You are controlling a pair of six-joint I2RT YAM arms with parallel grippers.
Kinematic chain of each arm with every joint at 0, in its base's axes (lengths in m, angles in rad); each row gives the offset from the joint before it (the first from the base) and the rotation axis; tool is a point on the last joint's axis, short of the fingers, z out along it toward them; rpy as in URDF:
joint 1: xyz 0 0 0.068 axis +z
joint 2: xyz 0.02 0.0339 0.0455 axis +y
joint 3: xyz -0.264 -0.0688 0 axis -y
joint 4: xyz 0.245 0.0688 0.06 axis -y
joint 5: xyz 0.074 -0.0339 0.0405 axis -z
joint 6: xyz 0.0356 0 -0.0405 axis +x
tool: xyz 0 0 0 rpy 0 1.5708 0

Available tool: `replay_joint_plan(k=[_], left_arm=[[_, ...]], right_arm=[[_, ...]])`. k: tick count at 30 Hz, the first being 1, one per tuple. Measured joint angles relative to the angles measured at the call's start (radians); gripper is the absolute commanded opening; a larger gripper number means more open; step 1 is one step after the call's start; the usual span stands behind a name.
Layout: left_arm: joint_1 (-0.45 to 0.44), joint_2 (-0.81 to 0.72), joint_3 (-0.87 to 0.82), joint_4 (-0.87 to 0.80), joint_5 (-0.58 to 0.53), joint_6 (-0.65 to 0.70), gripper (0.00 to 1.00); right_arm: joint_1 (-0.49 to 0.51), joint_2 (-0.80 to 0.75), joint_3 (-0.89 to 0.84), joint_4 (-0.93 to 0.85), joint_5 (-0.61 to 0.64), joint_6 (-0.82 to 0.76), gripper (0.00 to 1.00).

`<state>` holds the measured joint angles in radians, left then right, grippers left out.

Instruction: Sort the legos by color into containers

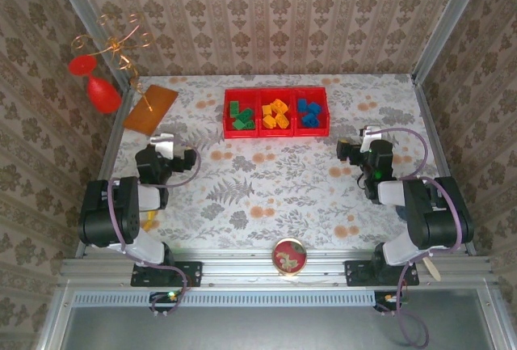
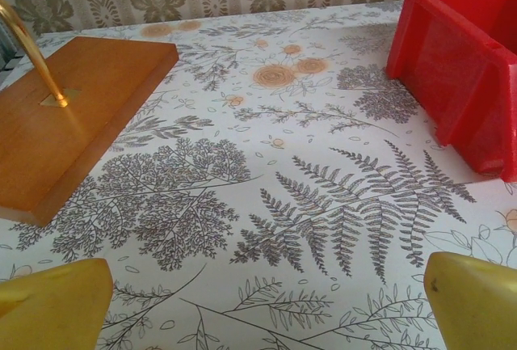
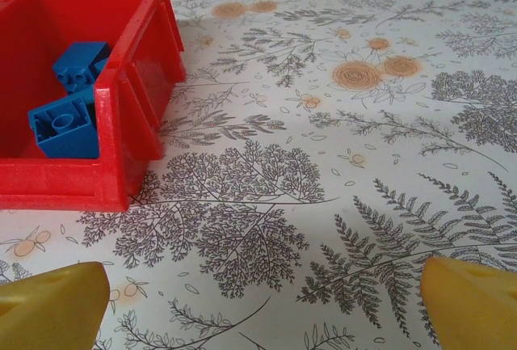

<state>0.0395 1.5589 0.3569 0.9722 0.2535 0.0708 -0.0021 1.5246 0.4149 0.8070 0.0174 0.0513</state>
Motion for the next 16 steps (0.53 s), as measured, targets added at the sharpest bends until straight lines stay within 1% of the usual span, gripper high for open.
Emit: replay_joint_plan(k=[16], left_arm=[[-0.002, 0.0, 0.0, 0.0, -0.003, 0.005, 1.0]], right_arm=[[0.0, 0.0, 0.0, 0.0, 0.0, 0.0, 1.0]])
